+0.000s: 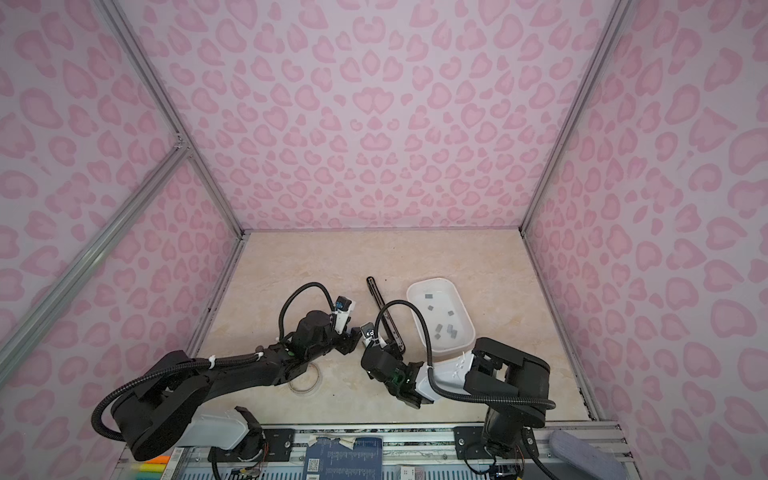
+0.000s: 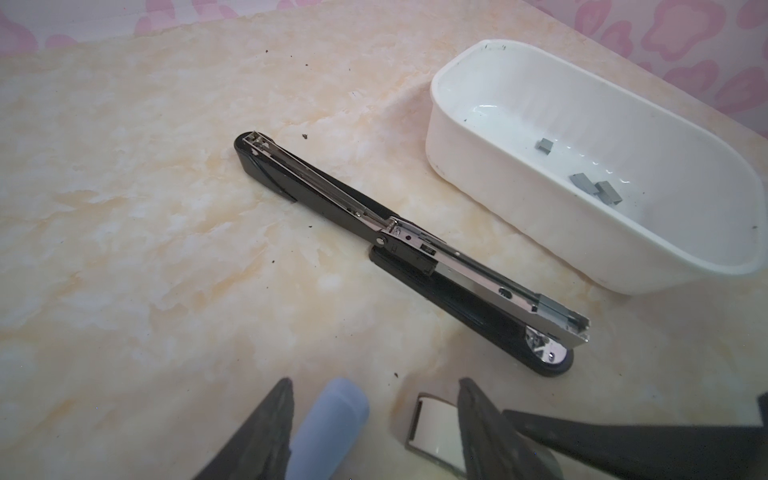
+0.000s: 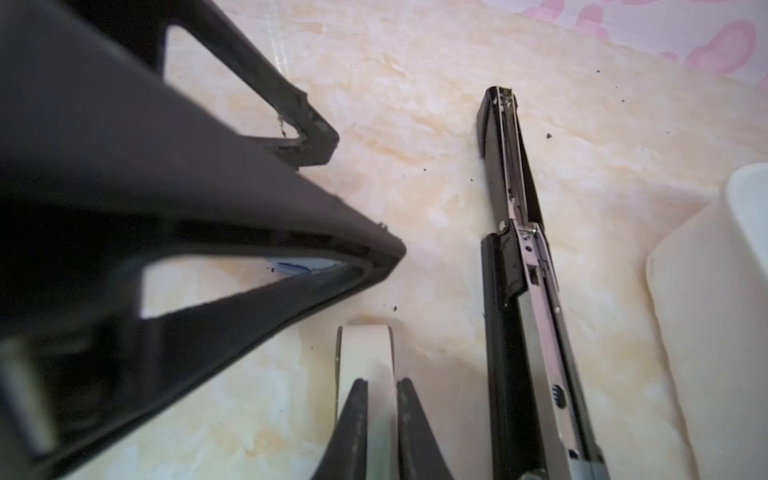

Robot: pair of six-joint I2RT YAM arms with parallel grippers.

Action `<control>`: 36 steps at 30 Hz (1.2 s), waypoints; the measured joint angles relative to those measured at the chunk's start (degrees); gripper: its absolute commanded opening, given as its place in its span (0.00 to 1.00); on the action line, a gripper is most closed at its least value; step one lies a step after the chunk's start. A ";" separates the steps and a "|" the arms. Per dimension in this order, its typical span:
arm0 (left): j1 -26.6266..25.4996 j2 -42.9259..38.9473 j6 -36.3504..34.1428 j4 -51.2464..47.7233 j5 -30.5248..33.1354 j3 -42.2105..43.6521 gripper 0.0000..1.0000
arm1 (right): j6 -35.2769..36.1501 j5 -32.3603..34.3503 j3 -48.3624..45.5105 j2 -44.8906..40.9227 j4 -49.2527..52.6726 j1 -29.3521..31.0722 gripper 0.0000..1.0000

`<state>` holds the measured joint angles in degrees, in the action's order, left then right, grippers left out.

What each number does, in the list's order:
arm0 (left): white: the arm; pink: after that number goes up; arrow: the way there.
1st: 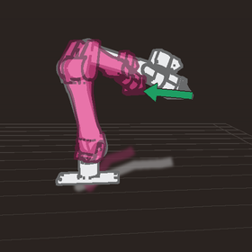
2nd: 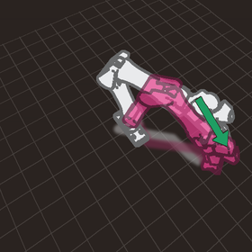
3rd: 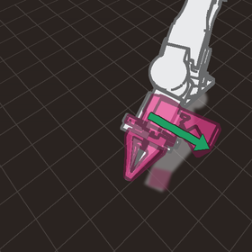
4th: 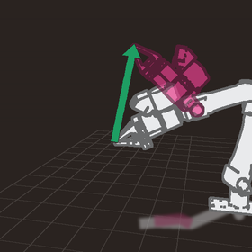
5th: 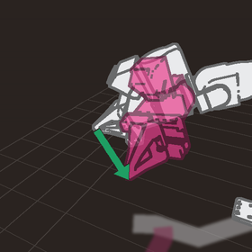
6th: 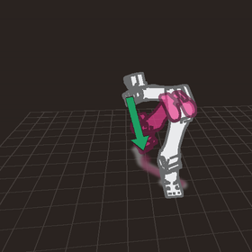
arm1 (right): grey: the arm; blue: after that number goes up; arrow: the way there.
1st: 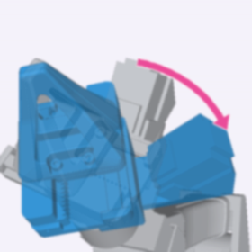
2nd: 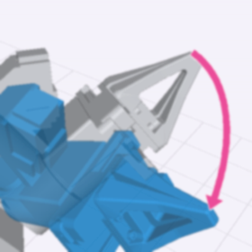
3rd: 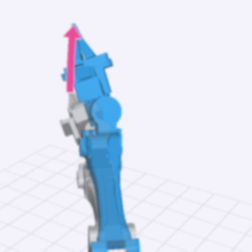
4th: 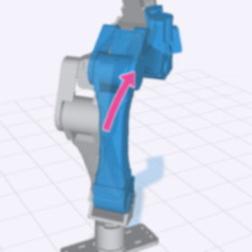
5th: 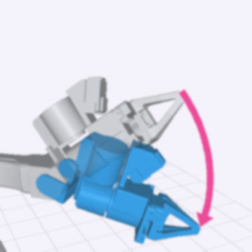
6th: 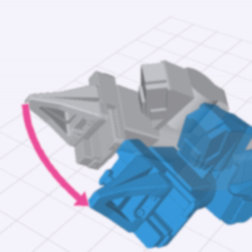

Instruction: Load the staples into the stapler

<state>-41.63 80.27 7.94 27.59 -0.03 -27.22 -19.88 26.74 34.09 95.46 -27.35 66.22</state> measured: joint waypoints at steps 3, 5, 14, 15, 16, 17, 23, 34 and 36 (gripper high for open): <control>0.00 -0.07 -0.17 0.04 0.00 0.00 0.64 | -0.31 0.02 0.02 1.14 -1.44 0.04 0.15; 0.00 -0.22 -0.17 0.02 0.00 0.00 0.64 | -0.85 0.02 -0.02 1.92 -2.49 0.04 0.14; -0.02 -1.90 -0.17 0.39 -0.02 0.83 0.63 | -3.82 1.42 -1.18 5.42 -9.86 0.55 0.12; -0.02 -2.10 -0.17 0.39 -0.04 0.87 0.63 | -4.22 1.62 -1.27 5.95 -10.64 0.59 0.12; -0.02 -2.23 -0.17 0.46 -0.07 0.92 0.63 | -4.66 1.81 -1.33 6.32 -11.37 0.63 0.12; -0.02 -2.32 -0.20 0.57 -0.07 0.98 0.63 | -4.79 1.92 -1.38 6.69 -12.11 0.63 0.12; -0.04 -2.43 -0.20 0.74 -0.07 1.09 0.63 | -5.68 2.38 -1.64 7.41 -14.05 0.63 0.12; -0.07 -3.48 -0.17 0.74 -0.13 1.22 0.63 | -3.43 1.03 2.40 -1.51 1.49 -0.39 0.31; -0.07 -4.04 -0.17 0.70 0.04 1.27 0.64 | -3.17 0.96 2.51 -2.47 2.73 -0.63 0.39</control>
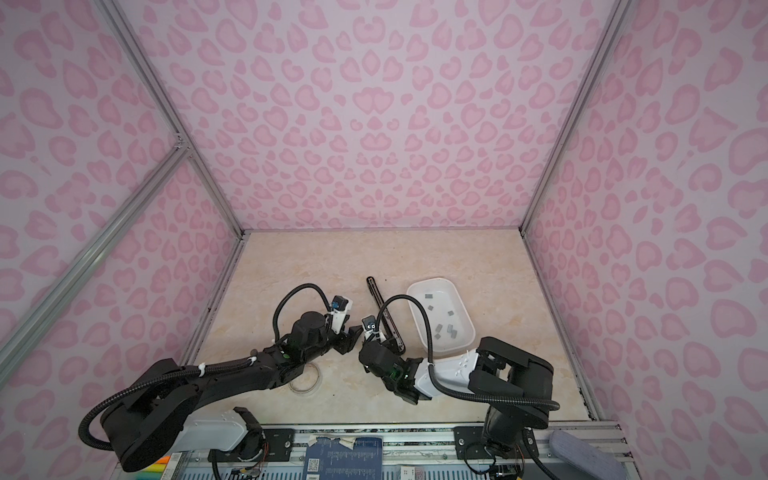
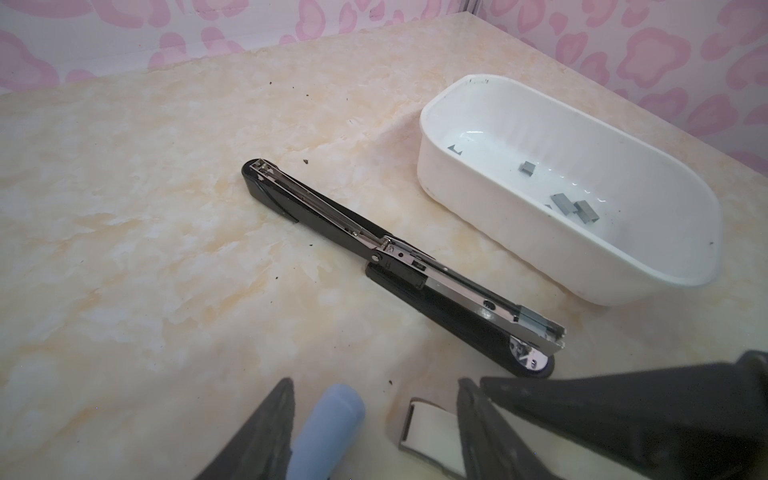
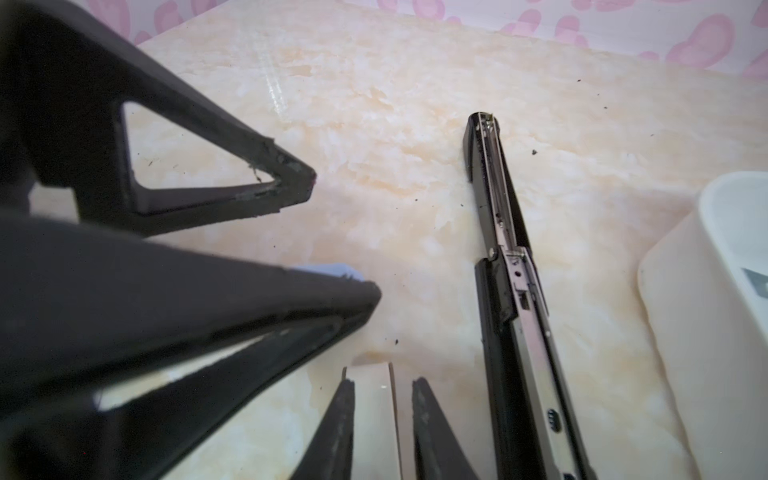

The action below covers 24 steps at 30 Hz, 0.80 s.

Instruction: Load the staples into the stapler

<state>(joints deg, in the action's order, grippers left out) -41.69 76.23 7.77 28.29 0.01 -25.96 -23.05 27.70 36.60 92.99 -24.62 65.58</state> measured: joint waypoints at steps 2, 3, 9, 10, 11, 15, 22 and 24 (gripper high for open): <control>0.00 -0.79 0.02 -0.04 0.50 0.13 0.63 | 0.26 -0.70 -0.50 -0.35 0.70 0.04 0.44; 0.00 -1.31 0.07 -0.15 0.92 0.22 0.64 | 0.33 -0.87 -0.92 -0.44 1.07 0.11 0.45; 0.02 -6.19 2.99 -2.05 3.93 0.57 0.71 | -0.13 -0.07 -5.05 -5.73 4.04 0.31 0.45; 0.02 -6.91 3.61 -2.25 4.50 0.57 0.72 | -0.13 0.55 -5.46 -7.10 4.61 0.26 0.44; 0.09 -7.58 4.52 -2.64 4.87 0.48 0.73 | -0.11 1.36 -5.81 -8.55 5.14 0.07 0.44; 0.87 -8.41 8.52 -5.90 6.43 -1.97 0.75 | -0.07 2.43 -6.08 -11.30 7.96 -3.32 0.42; 6.16 -5.55 16.85 -10.14 6.21 -6.69 0.77 | -0.02 0.83 -6.08 -9.42 11.69 -8.44 0.47; 7.58 -3.34 18.56 -11.21 5.51 -8.37 0.77 | 0.15 0.07 -6.08 -8.79 11.89 -9.29 0.48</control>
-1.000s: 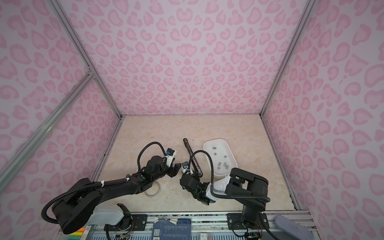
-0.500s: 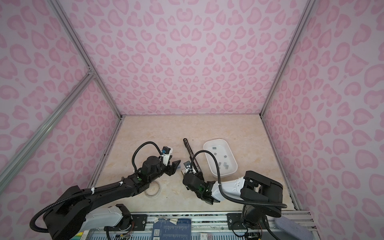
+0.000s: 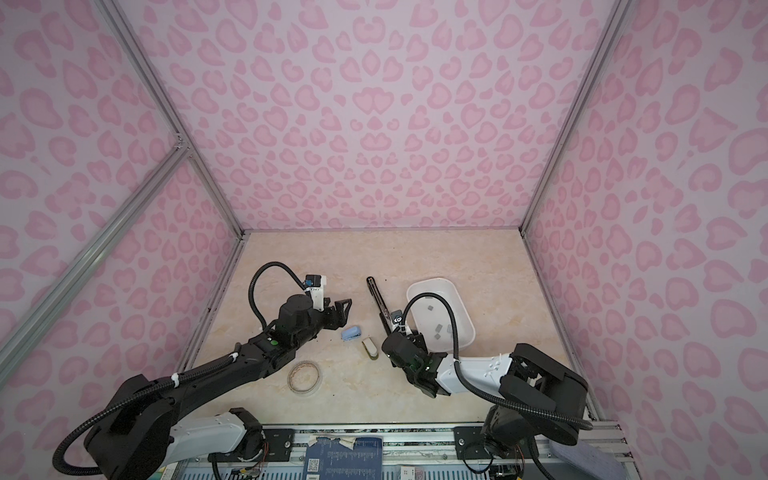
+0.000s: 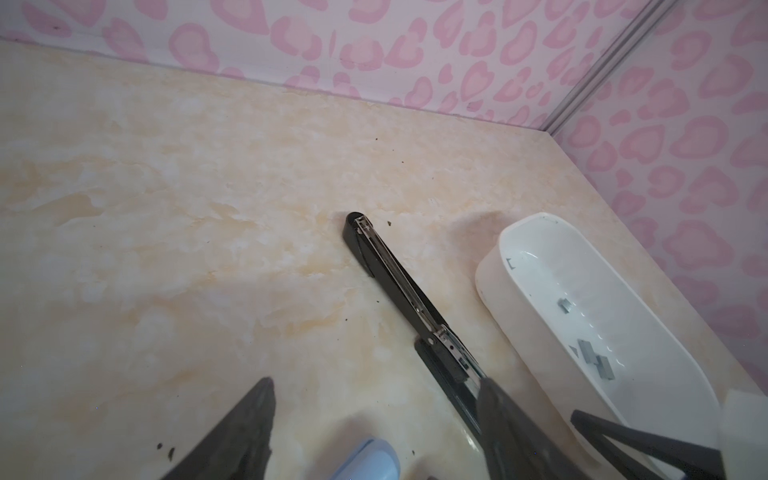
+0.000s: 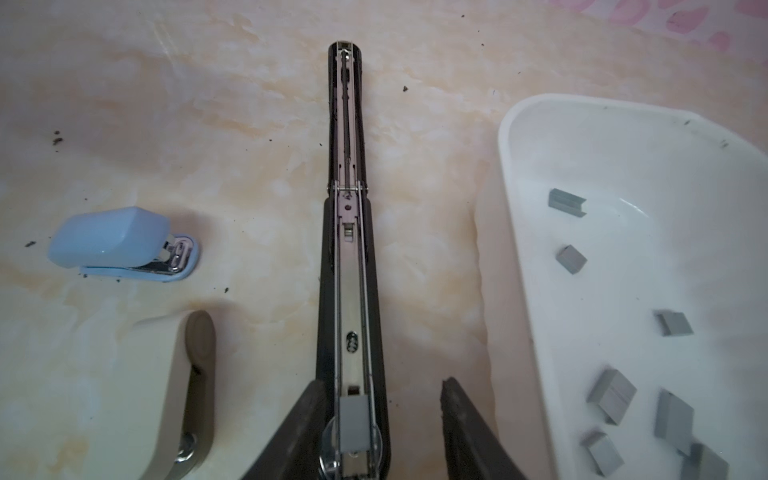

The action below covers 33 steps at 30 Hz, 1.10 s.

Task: Load the staples into the stapler
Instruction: 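Move the right gripper over the long black stapler while the left gripper lifts away, then push the black stapler's top arm down with the left gripper while the right holds it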

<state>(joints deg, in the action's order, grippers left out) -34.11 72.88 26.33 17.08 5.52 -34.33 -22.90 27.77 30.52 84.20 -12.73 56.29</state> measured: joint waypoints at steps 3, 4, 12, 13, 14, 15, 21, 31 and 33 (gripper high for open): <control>0.90 4.07 1.79 -1.75 -1.55 -3.08 0.77 | 0.00 -1.09 0.26 1.27 -0.59 -0.94 0.48; 0.98 5.46 2.12 -2.03 -2.43 -4.11 0.77 | 0.07 -1.57 0.63 1.90 -0.98 -1.14 0.49; 1.42 13.88 4.26 -3.85 -6.60 -9.46 0.76 | 0.68 -4.66 2.16 5.29 -1.03 -1.92 0.50; 1.44 14.47 4.55 -3.87 -6.86 -9.88 0.76 | 0.70 -4.81 2.16 5.27 -1.03 -1.92 0.50; 1.42 14.97 4.63 -3.80 -7.13 -10.21 0.76 | 0.83 -4.92 2.16 5.27 -1.05 -1.92 0.50; 1.42 15.61 4.63 -3.74 -7.43 -10.60 0.76 | 1.05 -5.14 2.16 5.27 -1.07 -1.95 0.49; 1.46 20.00 5.53 -4.04 -9.73 -13.35 0.75 | 1.07 -6.19 2.58 7.21 -1.53 -2.14 0.37; 1.46 28.55 10.16 -4.09 -15.10 -18.62 0.73 | 0.81 -6.99 2.51 7.82 -2.56 -2.21 0.18; 1.46 30.12 11.17 -4.00 -16.26 -19.56 0.74 | 0.61 -7.34 2.45 7.65 -2.69 -2.19 0.16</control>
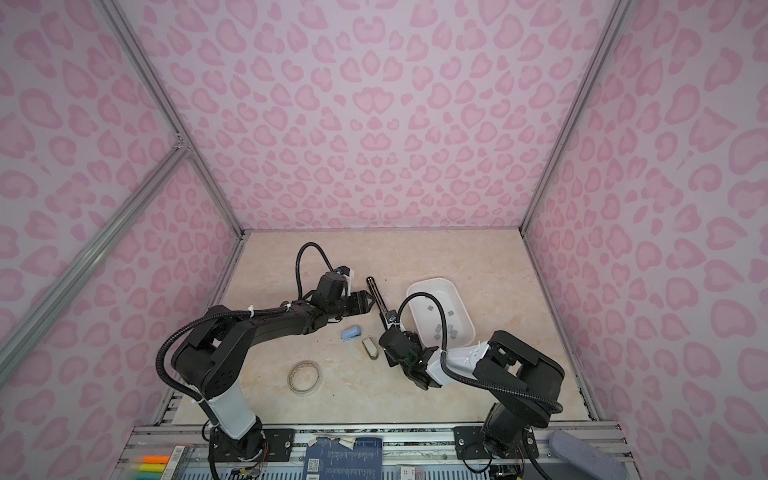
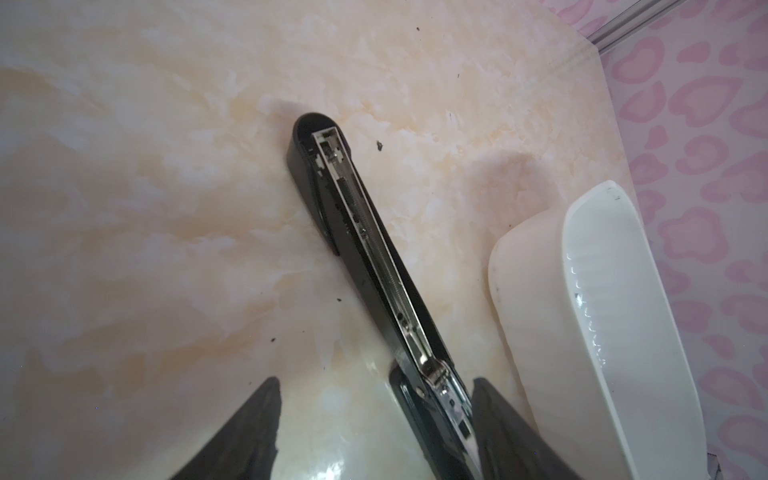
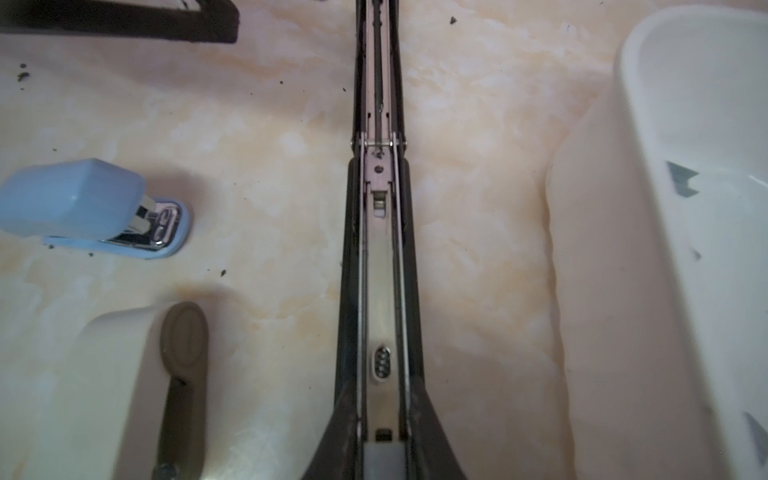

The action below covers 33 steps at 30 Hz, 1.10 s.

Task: Load the staples into the stapler
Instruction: 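Push the black stapler's top arm down with the left gripper while the right holds it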

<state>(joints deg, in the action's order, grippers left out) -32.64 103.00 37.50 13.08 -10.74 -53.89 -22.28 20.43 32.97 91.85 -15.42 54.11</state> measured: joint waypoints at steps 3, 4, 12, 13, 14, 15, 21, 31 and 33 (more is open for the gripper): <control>0.00 2.38 1.31 0.42 -1.99 -1.55 0.74 | -0.26 -0.50 -0.33 -0.04 -0.66 -0.02 0.13; 0.00 3.28 1.79 0.66 -2.86 -2.16 0.73 | -0.59 -0.59 -0.46 -0.04 -0.98 -0.02 0.12; 0.02 11.54 6.19 5.11 -9.25 -7.32 0.72 | -2.19 -2.71 -0.50 -0.04 -2.14 -0.63 0.06; 0.07 12.24 6.54 5.92 -9.88 -7.76 0.72 | -2.29 -3.04 -0.50 -0.04 -2.29 -0.76 0.05; 0.22 13.03 7.06 6.75 -10.51 -8.28 0.72 | -3.02 -3.06 -0.57 -0.04 -2.51 -0.87 0.05; 0.42 13.81 7.50 7.82 -11.41 -8.79 0.72 | -3.26 -3.06 -0.66 -0.07 -2.73 -0.98 0.05; 2.69 17.55 9.88 12.13 -15.85 -11.37 0.72 | -3.89 -4.59 -2.05 -0.68 -4.87 -1.03 0.03; 8.59 17.22 9.29 12.74 -18.84 -11.13 0.69 | -3.48 -7.15 -2.82 -0.33 -7.50 -0.90 0.03; 8.46 15.61 7.93 12.26 -19.17 -10.91 0.67 | -3.43 -7.10 -2.75 -0.04 -7.72 -0.90 0.04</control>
<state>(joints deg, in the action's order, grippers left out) -24.18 118.61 45.43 25.34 -29.91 -64.79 -25.71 13.32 30.22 91.81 -23.14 53.21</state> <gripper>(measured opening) 0.691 0.167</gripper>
